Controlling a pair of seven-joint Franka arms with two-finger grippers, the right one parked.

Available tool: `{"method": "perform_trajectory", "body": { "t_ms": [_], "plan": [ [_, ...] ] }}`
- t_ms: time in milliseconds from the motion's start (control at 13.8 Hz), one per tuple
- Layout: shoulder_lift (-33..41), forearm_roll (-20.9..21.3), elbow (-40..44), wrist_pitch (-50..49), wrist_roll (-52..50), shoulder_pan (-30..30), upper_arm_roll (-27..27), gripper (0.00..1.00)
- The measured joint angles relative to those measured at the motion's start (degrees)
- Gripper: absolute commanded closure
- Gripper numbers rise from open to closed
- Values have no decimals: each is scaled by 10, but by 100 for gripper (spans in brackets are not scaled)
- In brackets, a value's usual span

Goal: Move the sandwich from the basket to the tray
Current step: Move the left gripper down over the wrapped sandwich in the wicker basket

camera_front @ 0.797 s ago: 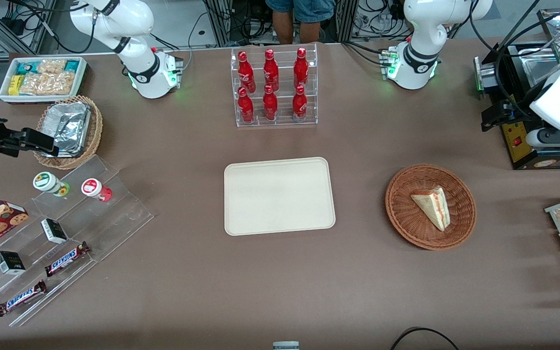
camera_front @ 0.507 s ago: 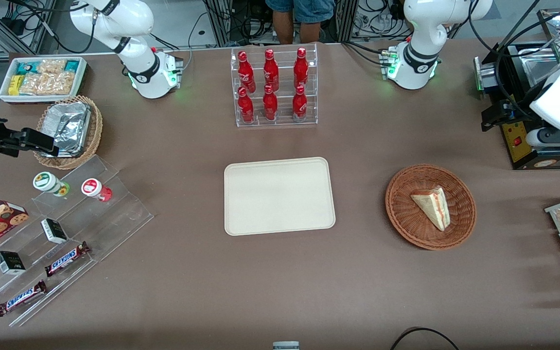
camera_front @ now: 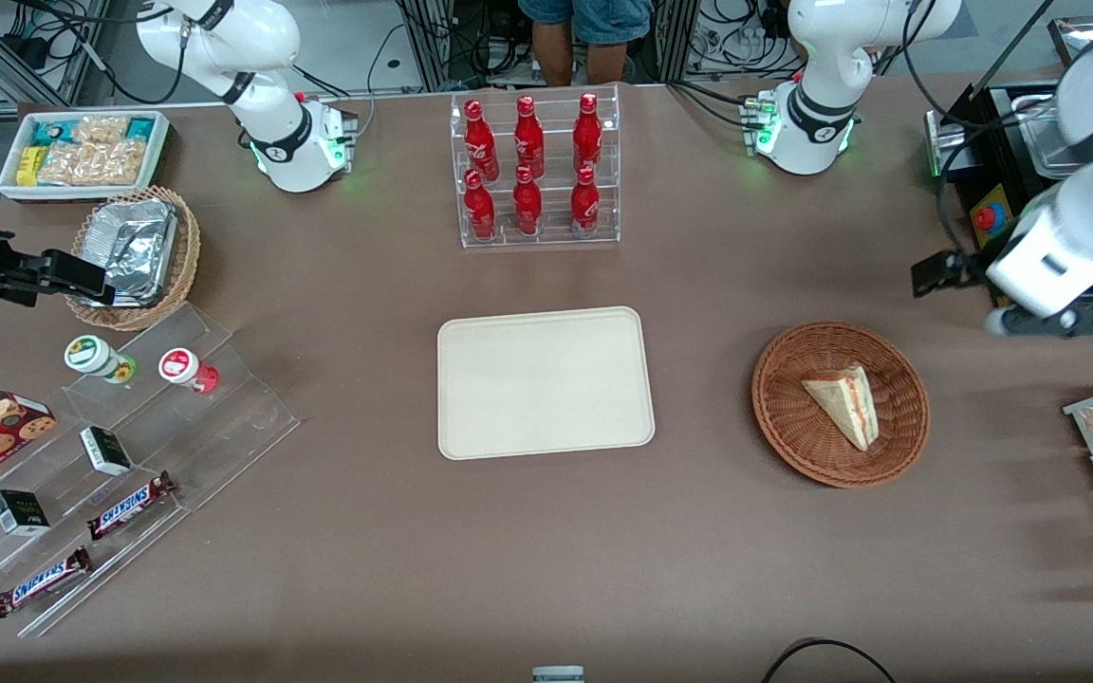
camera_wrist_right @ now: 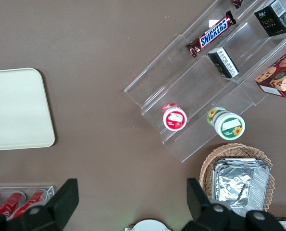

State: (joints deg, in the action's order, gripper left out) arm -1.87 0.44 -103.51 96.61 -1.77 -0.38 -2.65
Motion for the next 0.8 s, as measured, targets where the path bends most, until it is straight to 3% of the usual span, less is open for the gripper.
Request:
{"method": "perform_trajectory", "body": {
  "t_ms": [797],
  "plan": [
    [-128,0,-49,163,-36,1,1,0]
  ]
}}
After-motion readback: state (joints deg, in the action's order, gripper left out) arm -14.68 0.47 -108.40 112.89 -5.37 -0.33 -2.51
